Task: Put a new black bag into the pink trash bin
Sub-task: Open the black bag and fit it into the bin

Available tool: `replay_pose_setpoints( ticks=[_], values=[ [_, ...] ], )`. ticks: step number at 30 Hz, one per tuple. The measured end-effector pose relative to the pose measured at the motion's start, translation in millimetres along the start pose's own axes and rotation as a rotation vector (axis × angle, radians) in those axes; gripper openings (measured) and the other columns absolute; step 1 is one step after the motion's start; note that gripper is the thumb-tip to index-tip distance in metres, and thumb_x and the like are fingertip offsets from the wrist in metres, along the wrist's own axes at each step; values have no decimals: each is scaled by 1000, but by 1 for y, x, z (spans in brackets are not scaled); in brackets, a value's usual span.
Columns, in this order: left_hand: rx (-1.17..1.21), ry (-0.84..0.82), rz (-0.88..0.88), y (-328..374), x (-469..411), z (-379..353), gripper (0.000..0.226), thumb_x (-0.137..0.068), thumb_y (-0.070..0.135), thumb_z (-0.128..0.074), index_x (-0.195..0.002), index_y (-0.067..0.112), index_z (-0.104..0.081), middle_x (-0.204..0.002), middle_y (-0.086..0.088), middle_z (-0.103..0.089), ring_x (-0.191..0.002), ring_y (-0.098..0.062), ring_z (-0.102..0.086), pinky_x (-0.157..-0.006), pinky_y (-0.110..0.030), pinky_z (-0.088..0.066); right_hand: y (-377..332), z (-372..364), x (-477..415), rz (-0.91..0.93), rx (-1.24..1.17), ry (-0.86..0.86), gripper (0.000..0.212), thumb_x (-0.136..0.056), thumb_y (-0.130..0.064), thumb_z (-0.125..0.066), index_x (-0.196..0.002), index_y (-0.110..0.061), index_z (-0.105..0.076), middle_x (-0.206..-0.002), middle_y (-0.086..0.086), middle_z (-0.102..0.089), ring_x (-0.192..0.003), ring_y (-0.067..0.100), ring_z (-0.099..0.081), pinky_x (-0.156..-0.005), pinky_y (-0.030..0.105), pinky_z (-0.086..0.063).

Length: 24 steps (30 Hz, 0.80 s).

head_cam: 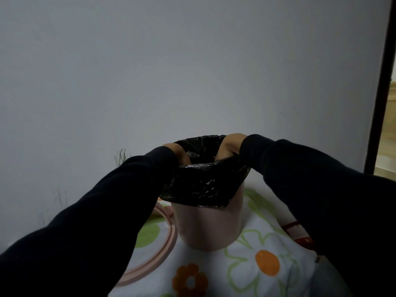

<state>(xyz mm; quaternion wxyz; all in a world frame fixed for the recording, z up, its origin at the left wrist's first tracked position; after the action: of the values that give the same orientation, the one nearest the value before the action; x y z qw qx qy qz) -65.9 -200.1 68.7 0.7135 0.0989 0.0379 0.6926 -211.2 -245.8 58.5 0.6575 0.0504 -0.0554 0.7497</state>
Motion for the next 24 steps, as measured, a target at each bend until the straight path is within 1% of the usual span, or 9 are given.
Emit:
replay_pose_setpoints(
  ticks=[4, 7, 11, 13, 15, 17, 19, 21, 24],
  values=[
    [50, -88, 19, -3, -9, -7, 33, -95, 19, -60, -125, 7, -65, -133, -10, -60, -124, -26, -56, -102, -35, -45, -9, -19, -1, 41, 16, -218, 40, -101, -28, -49, -134, -8, -59, -136, 6, -59, -121, 23, -58, -79, 28, -48],
    [56, -281, 46, -6, -21, -24, 23, -96, 27, -55, -100, 16, -76, -123, -11, -63, -105, -24, -64, -80, -31, -53, -16, -31, -15, 96, -53, -300, 56, -87, -49, -57, -137, -23, -57, -140, -2, -56, -121, 22, -58, -102, 41, -48],
    [46, -318, 66, -9, -38, -30, 38, -99, 30, -52, -127, 6, -61, -130, -11, -62, -112, -26, -60, -89, -34, -46, -23, -22, -22, 126, -58, -218, 49, -99, -33, -52, -145, -19, -44, -140, -2, -48, -127, 21, -49, -111, 44, -40],
    [-17, -303, 32, -8, -42, -31, 37, -99, 29, -50, -127, 6, -60, -132, -10, -60, -118, -28, -58, -95, -36, -46, -25, -21, -23, 148, -100, -212, 41, -99, -29, -53, -138, -16, -55, -135, 1, -55, -124, 22, -53, -110, 44, -41],
    [-54, -224, -10, -5, -51, -26, 30, -96, 27, -51, -118, 10, -63, -130, -9, -62, -118, -28, -59, -95, -36, -46, -24, -17, -32, 159, -258, -171, 25, -90, -24, -61, -110, -19, -75, -122, 10, -69, -116, 31, -63, -105, 50, -47],
    [-46, -77, -57, 0, -59, -12, 28, -92, 24, -55, -112, 9, -66, -120, -8, -66, -107, -27, -64, -90, -34, -50, -15, -9, -44, 130, -499, -93, 18, -80, -21, -64, -91, -20, -77, -104, 13, -75, -107, 33, -67, -102, 50, -49],
    [8, 11, -117, 6, -63, -1, 21, -91, 18, -53, -104, 7, -66, -105, -10, -68, -85, -23, -63, -73, -27, -49, -8, 0, -41, 91, -671, -20, 22, -86, -19, -61, -106, -15, -69, -94, 10, -75, -98, 31, -66, -99, 46, -50],
    [58, 23, -113, 6, -63, 2, 17, -91, 15, -53, -100, 9, -66, -89, -7, -64, -70, -20, -54, -61, -25, -41, -3, 3, -40, 51, -741, 14, 31, -92, -21, -56, -121, -10, -61, -96, 9, -75, -93, 28, -62, -96, 44, -51],
    [65, 33, -134, 6, -64, 4, 24, -89, 15, -57, -108, 5, -68, -94, -8, -61, -79, -19, -55, -64, -25, -42, -1, 4, -40, 40, -736, 16, 32, -94, -22, -55, -123, -9, -60, -106, 11, -75, -92, 27, -61, -89, 41, -51]
  ],
)
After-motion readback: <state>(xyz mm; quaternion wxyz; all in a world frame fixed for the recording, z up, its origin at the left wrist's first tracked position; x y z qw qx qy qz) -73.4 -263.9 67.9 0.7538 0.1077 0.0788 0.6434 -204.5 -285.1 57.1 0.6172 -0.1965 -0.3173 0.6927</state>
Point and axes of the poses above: each hand's wrist, its own x-axis away from the middle knuckle, its own z-axis out of the back of the hand, y = z × x, the point moved 9 cm from there along -x, towards the middle knuckle
